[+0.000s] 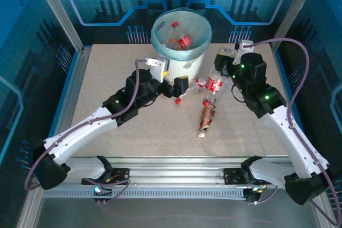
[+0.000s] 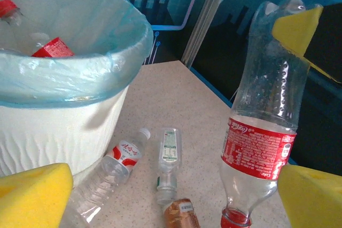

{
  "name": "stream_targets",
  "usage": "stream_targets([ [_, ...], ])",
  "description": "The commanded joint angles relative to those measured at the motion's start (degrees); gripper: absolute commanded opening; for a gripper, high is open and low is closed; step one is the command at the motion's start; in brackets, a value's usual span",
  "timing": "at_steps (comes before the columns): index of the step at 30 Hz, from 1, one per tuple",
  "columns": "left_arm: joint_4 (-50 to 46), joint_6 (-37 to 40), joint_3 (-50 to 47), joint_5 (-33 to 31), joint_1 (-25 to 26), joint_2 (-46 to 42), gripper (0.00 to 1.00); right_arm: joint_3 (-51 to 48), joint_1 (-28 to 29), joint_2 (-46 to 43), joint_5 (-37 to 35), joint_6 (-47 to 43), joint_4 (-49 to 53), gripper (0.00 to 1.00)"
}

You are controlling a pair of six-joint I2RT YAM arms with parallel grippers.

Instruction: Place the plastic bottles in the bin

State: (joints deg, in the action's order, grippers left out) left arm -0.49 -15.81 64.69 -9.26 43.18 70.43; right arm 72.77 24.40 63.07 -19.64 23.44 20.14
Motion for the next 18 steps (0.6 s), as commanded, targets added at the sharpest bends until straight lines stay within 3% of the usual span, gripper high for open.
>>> stream_targets([
  [1, 2.1, -0.8, -0.7, -0.7, -0.7, -2.6, 0.99, 3.4, 1.5, -0.2, -2.8, -1.9, 0.1, 0.41],
  [18, 0.9, 2.4, 1.6, -4.5, -1.7, -6.7, 0.99, 16.4, 3.9, 2.4, -3.5, -10.4, -4.1, 0.4],
])
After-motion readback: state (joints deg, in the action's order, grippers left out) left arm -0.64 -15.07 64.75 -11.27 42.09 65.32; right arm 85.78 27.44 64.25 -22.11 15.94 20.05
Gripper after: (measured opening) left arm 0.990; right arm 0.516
